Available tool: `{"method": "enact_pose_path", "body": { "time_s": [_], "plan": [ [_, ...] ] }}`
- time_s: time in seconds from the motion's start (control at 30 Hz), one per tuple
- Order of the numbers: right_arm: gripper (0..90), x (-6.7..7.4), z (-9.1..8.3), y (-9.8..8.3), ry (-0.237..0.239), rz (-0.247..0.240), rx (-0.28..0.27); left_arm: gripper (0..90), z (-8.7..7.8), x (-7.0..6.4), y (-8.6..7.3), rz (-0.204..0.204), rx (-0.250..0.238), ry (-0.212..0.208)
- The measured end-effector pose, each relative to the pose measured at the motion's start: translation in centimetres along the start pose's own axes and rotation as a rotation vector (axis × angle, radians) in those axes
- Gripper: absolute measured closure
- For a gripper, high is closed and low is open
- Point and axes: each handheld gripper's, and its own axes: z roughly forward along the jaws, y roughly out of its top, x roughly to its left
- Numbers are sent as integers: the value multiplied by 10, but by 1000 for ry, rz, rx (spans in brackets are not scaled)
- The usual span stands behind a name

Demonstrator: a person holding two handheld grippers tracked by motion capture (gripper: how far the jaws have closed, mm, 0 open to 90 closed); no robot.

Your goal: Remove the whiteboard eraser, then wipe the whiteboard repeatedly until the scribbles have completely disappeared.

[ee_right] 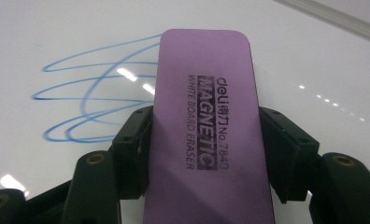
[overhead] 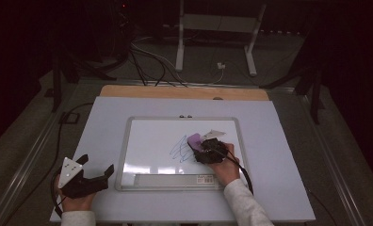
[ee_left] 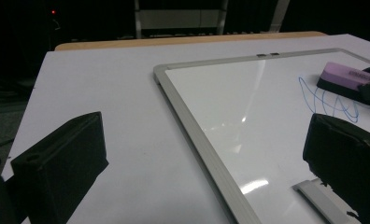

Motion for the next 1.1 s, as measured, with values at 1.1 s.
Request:
{"method": "enact_pose_path", "body": {
  "time_s": [1.1],
  "plan": [
    [406, -6, 0, -1, -26, 54, 6, 5, 1, -1, 0, 2, 5, -2]
  ]
}}
